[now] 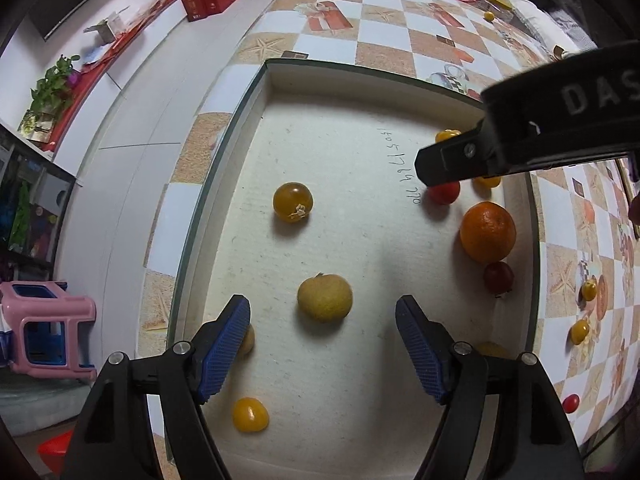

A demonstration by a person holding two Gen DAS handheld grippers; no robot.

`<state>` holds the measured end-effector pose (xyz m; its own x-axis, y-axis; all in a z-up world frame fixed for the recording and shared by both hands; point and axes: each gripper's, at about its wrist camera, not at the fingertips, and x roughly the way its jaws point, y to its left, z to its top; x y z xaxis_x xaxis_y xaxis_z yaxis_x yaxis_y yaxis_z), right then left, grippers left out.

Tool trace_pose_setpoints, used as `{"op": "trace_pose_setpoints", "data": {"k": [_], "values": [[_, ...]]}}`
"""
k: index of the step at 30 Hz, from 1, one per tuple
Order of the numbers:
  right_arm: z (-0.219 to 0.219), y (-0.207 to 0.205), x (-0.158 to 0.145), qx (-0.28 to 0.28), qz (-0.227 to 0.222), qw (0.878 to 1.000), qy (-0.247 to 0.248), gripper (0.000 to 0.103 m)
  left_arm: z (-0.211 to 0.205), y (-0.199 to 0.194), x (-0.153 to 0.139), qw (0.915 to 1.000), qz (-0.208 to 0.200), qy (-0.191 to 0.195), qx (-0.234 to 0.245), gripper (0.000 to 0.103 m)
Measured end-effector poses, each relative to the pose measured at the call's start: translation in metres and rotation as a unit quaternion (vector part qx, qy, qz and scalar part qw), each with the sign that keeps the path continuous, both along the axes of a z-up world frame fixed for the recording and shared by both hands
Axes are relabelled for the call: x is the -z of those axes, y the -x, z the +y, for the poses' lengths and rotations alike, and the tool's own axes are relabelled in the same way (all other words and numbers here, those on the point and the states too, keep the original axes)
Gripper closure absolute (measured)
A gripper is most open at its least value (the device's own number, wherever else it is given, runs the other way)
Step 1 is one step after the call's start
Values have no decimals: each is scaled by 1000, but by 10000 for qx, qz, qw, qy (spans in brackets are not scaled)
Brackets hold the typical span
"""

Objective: Organize fruits

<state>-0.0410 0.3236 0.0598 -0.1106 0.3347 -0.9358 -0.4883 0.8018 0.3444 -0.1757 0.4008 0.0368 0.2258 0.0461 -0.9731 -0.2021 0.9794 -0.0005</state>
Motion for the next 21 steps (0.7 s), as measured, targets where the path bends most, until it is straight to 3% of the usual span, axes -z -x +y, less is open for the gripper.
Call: {"op": "trace_pose_setpoints", "data": {"k": [1,3,10,13,21], "values": [[-1,0,-3,26,16,10000,-33,43,-1,-1,-2,10000,25,-16,11,27],[-8,-1,-8,63,16,10000,-72,21,-1,-1,-4,10000,68,-36,37,26],[-23,3,-27,153,-286,9993,178,14,0,1,-9,9996,276,-1,41,26],[-30,8,-36,158,-551,9976,393,0,0,7,-14,9995,304,69,45,26],[-54,27,-57,1,-648,9958,648,0,-6,12,-35,9992,345,-7,215,26]]}}
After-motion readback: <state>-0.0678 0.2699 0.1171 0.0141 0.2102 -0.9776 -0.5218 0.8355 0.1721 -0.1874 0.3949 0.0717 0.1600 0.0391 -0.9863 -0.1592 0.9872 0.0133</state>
